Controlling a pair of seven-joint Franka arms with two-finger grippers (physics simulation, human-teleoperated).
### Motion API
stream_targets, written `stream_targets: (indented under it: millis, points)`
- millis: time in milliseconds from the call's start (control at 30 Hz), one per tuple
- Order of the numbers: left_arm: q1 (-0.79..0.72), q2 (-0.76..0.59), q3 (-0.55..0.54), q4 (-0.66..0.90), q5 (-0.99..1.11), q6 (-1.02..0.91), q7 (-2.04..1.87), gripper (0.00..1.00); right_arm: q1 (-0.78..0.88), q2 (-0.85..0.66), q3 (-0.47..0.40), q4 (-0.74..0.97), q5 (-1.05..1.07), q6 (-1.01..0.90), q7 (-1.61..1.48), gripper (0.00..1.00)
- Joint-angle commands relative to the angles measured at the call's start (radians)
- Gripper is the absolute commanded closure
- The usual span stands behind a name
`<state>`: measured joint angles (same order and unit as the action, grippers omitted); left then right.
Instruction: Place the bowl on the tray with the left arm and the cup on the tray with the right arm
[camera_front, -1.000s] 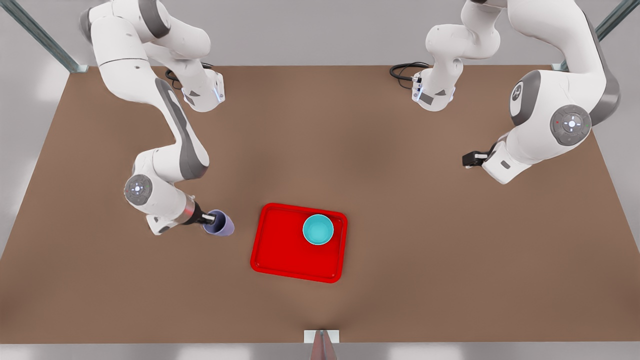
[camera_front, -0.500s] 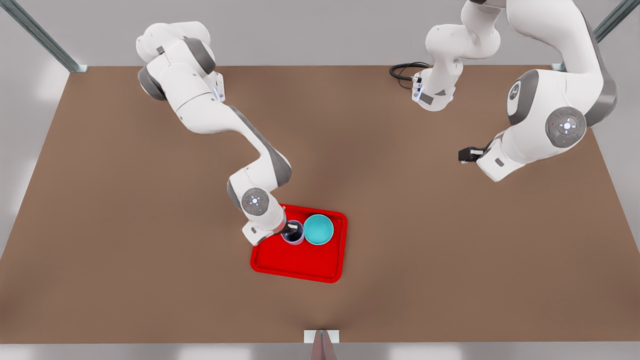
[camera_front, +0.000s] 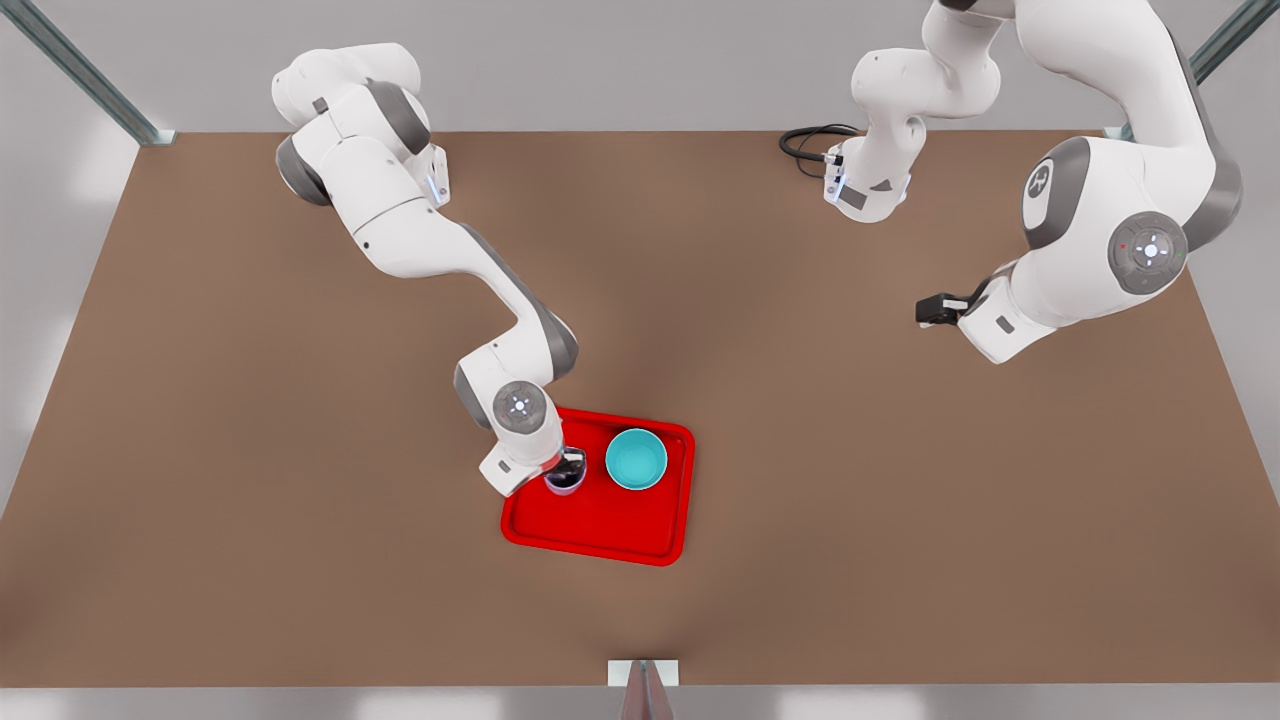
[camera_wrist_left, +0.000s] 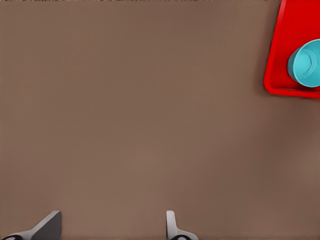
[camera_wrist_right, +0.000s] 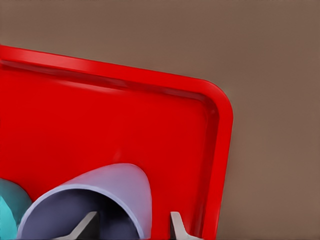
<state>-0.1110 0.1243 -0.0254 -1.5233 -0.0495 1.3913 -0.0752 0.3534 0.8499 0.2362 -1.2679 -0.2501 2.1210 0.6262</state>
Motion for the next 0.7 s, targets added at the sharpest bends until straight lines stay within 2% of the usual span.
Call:
stream_targets:
  millis: [0, 100, 167, 267, 300, 333, 400, 433, 500, 600, 667]
  points:
    - [-0.001, 0.000, -0.001, 0.000, 0.002, 0.000, 0.000, 0.00, -0.001, 0.000, 0.000, -0.001, 0.000, 0.000, 0.000, 0.00]
    - [-0.001, 0.000, 0.001, 0.000, 0.002, 0.000, 0.002, 0.00, -0.022, -0.020, 0.000, -0.001, 0.000, -0.004, 0.000, 0.00]
    - [-0.001, -0.002, 0.001, 0.000, 0.002, 0.000, 0.002, 0.00, -0.033, -0.084, 0.000, -0.042, 0.003, -0.012, 0.000, 0.00]
    - [0.001, -0.003, 0.002, 0.014, -0.003, 0.000, 0.012, 0.00, -0.122, -0.258, 0.009, -0.168, 0.021, -0.018, -0.054, 0.00]
    - [0.002, -0.005, 0.018, 0.025, 0.002, -0.009, 0.100, 0.00, -0.197, -0.373, 0.009, -0.257, 0.135, -0.038, -0.172, 0.00]
    - [0.002, -0.003, 0.033, 0.025, 0.010, -0.009, 0.114, 0.00, -0.272, -0.465, 0.009, -0.303, 0.172, -0.102, -0.220, 0.00]
    - [0.002, 0.008, 0.033, 0.037, 0.016, -0.012, 0.107, 0.00, -0.427, -0.655, -0.003, -0.304, 0.222, -0.375, -0.351, 0.00]
    - [0.002, 0.009, 0.033, 0.043, 0.016, -0.014, 0.106, 0.00, -0.424, -0.693, -0.081, -0.306, 0.227, -0.441, -0.422, 0.00]
    - [0.002, 0.008, 0.033, 0.044, 0.033, -0.028, 0.107, 0.00, -0.433, -0.695, -0.110, -0.294, 0.252, -0.532, -0.462, 0.00]
    - [0.002, 0.018, 0.033, 0.044, 0.060, -0.035, 0.109, 0.00, -0.432, -0.640, -0.124, -0.203, 0.247, -0.581, -0.477, 0.00]
    - [0.002, 0.021, 0.033, 0.044, 0.060, -0.035, 0.107, 0.00, -0.432, -0.666, -0.140, -0.219, 0.245, -0.582, -0.480, 0.00]
